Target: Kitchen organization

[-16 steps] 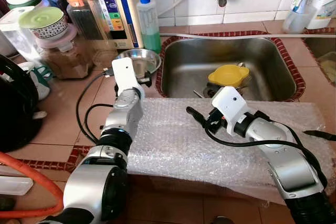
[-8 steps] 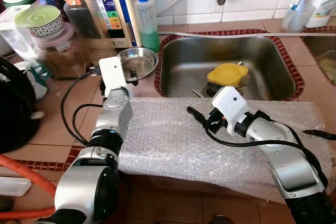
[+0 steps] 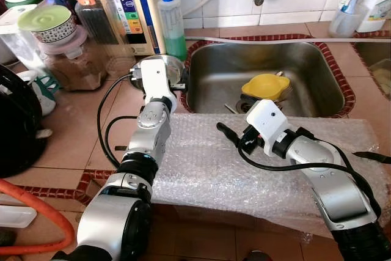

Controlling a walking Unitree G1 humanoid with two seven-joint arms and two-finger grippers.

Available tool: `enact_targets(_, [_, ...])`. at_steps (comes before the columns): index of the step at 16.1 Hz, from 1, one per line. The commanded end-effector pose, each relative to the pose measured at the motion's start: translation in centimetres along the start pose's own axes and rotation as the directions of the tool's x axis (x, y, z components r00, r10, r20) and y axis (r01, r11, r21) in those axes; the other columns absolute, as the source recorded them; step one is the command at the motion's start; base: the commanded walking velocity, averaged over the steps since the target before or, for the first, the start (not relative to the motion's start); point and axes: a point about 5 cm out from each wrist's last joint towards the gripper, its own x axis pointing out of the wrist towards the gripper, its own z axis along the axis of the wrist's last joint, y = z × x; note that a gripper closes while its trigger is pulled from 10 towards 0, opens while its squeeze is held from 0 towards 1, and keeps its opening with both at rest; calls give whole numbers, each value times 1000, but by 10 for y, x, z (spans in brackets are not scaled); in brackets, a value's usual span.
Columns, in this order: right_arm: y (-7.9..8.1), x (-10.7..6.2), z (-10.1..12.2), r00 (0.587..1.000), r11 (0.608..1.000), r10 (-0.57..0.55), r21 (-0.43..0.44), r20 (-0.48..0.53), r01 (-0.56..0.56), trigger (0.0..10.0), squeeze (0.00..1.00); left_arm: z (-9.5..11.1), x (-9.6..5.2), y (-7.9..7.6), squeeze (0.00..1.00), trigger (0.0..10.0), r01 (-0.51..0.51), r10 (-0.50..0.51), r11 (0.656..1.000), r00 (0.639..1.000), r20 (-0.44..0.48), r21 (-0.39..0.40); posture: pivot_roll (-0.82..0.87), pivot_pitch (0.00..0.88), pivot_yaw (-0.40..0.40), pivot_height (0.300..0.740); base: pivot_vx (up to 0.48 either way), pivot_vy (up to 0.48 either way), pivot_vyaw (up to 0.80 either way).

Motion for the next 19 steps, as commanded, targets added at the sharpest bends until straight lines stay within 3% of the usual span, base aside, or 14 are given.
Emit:
enact_targets(1, [4,1,4,1000,1000,21,-9,16,-21,10000,706,6,2,-5,0,10000,40,-40,999,999,26,18,-392,125,165,740,0,0,0])
enact_targets(5, [4,1,4,1000,1000,23,-11,19,-23,10000,706,-1,4,-25,0,10000,192,-190,979,981,-36,73,-398,126,168,740,0,0,0])
enact_targets(8, [4,0,5,1000,1000,20,-13,21,-19,10000,706,-1,4,-29,0,10000,259,-253,946,966,-52,194,-403,129,170,740,0,0,0])
enact_targets(14, [6,-1,7,999,1000,15,-13,30,-14,10000,706,2,10,-10,0,10000,172,-154,919,985,-78,356,-409,138,165,740,0,0,0])
enact_targets(18, [7,0,9,999,1000,22,-16,39,-21,10000,710,-11,8,4,0,10000,169,-100,872,980,-170,460,-409,139,160,740,0,0,0])
enact_targets(19, [7,-1,10,999,1000,24,-17,40,-23,10000,706,-16,6,9,0,10000,174,-85,844,977,-193,507,-410,142,159,740,0,0,0])
